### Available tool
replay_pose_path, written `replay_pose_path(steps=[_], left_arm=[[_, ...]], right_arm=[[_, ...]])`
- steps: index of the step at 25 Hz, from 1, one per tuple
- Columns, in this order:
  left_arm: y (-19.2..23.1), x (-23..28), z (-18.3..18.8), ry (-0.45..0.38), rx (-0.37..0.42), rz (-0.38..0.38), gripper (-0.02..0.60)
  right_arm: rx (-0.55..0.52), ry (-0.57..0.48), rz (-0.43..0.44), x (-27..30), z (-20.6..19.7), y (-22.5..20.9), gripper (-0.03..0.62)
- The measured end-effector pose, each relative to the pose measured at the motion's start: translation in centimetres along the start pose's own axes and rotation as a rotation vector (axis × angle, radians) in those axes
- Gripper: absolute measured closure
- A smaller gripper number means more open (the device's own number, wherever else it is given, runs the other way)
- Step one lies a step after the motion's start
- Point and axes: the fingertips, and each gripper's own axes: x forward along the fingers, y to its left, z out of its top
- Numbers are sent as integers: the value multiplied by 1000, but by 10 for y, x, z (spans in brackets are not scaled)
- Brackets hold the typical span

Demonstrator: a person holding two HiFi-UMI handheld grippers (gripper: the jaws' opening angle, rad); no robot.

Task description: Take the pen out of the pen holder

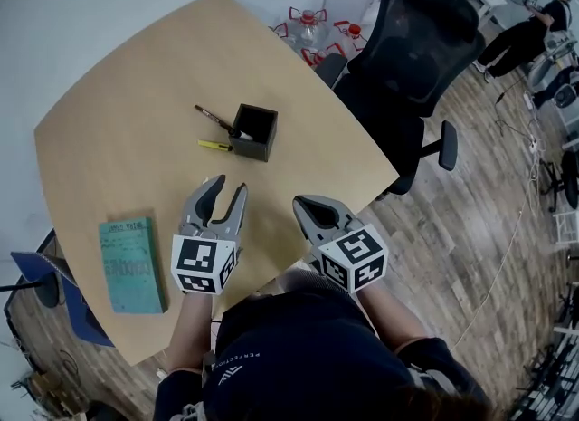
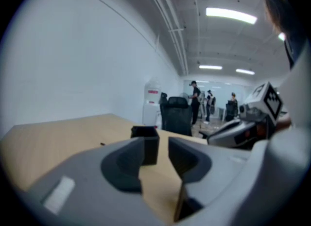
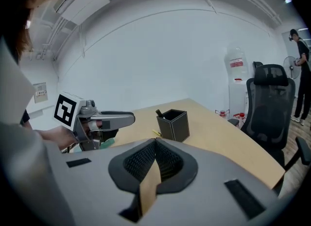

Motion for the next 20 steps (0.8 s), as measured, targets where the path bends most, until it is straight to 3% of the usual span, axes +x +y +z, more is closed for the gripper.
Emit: replay_pose_path(steps=[8, 20], left_arm=[[18, 42, 2, 25, -14, 112, 433], [47, 77, 3, 48, -63, 231, 433]], right_arm=[[-16, 50, 81, 23, 6, -39, 592], [-52, 141, 212, 67, 5, -62, 592]])
